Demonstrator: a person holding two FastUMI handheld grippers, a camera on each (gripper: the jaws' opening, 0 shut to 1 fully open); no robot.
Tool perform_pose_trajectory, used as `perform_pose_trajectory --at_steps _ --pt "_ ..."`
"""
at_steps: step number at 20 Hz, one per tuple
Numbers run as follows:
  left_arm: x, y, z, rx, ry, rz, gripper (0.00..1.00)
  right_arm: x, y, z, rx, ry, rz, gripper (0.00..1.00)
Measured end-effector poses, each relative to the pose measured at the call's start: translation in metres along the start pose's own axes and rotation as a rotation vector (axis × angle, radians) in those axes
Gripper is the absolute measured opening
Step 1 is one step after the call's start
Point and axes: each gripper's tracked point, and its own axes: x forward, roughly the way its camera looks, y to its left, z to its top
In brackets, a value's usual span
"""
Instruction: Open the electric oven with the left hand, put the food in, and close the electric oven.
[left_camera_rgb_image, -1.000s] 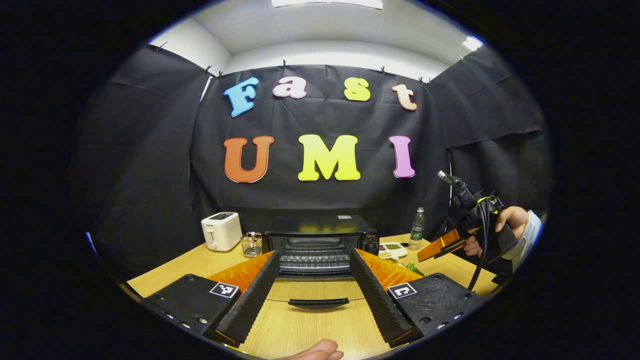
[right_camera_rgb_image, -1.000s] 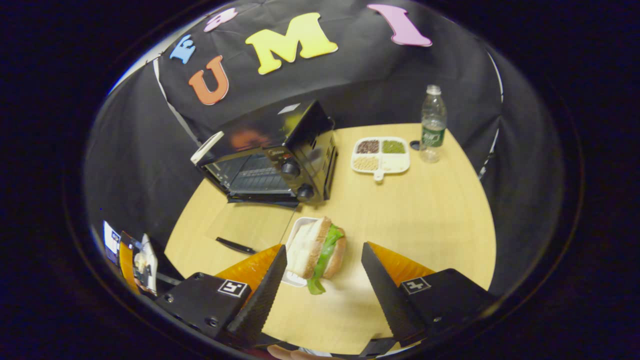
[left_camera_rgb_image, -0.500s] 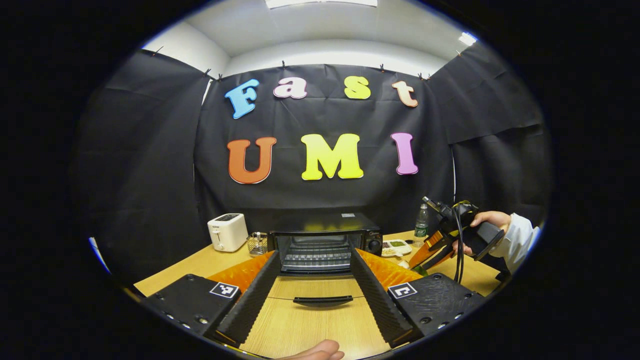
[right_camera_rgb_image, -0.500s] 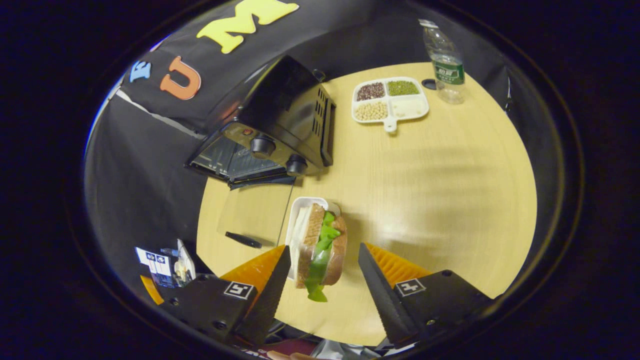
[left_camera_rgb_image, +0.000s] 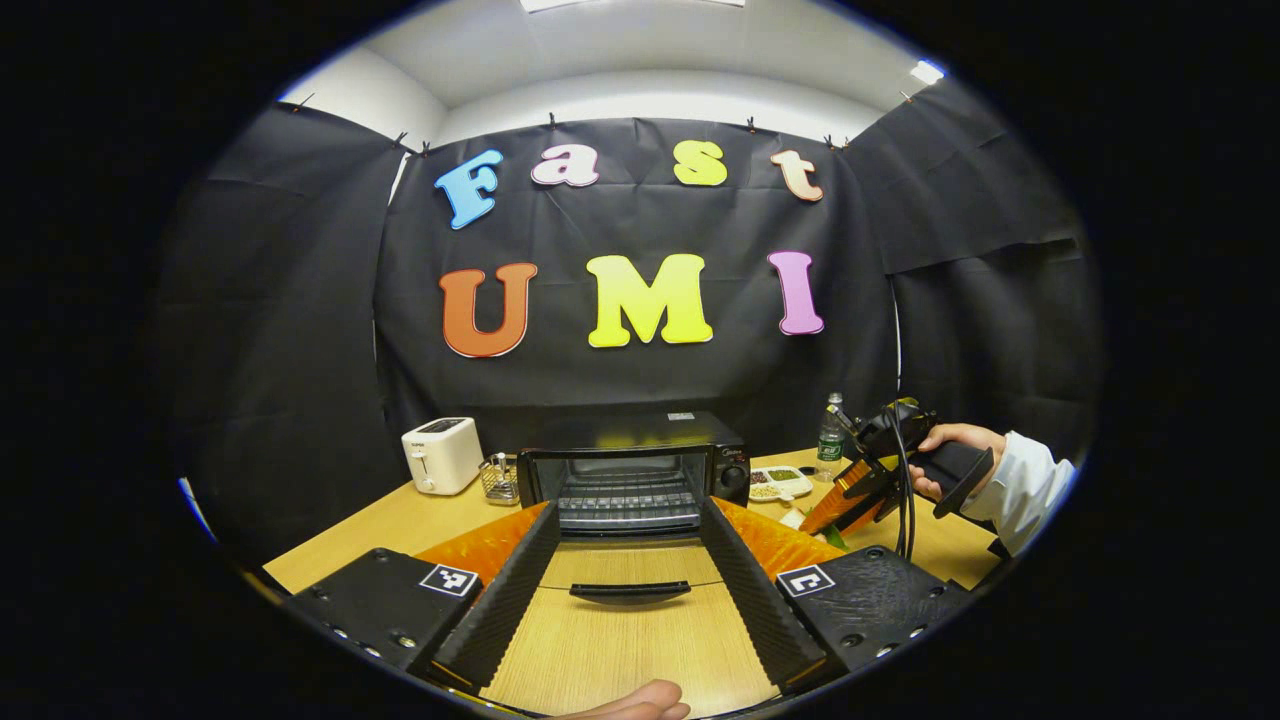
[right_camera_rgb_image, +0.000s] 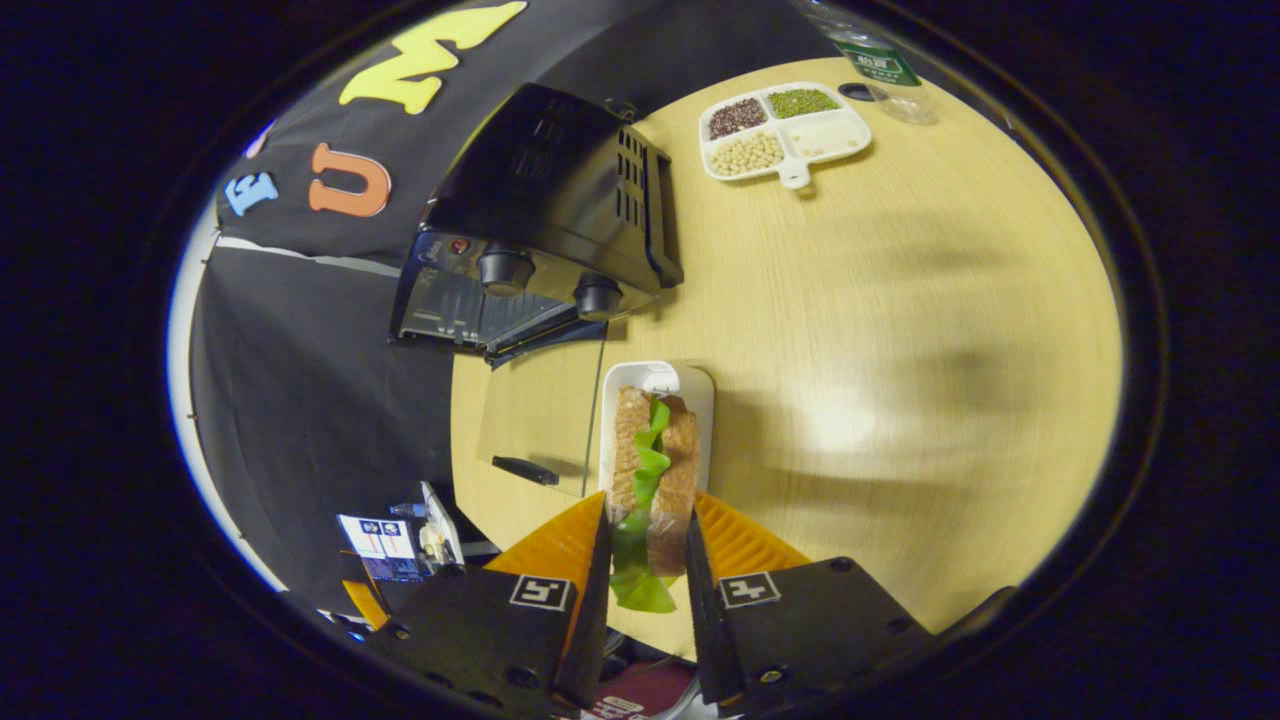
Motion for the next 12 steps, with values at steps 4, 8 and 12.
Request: perform_pose_trajectory --at_steps 4,8,12 --pt "-0.006 0.003 0.002 -0.017 -0.016 -0.009 0.93 -0.016 0.014 -0.007 -0.039 -0.055 -0.001 0.36" --pt "-0.007 0.018 -0.013 -0.036 0.010 0.014 0.93 -0.029 0.040 -0.021 -0.070 -0.129 0.027 0.36" --pt "-0.008 0.029 -0.015 -0.079 0.003 0.016 0.93 -0.020 0.077 -0.022 -0.025 -0.258 0.108 0.36"
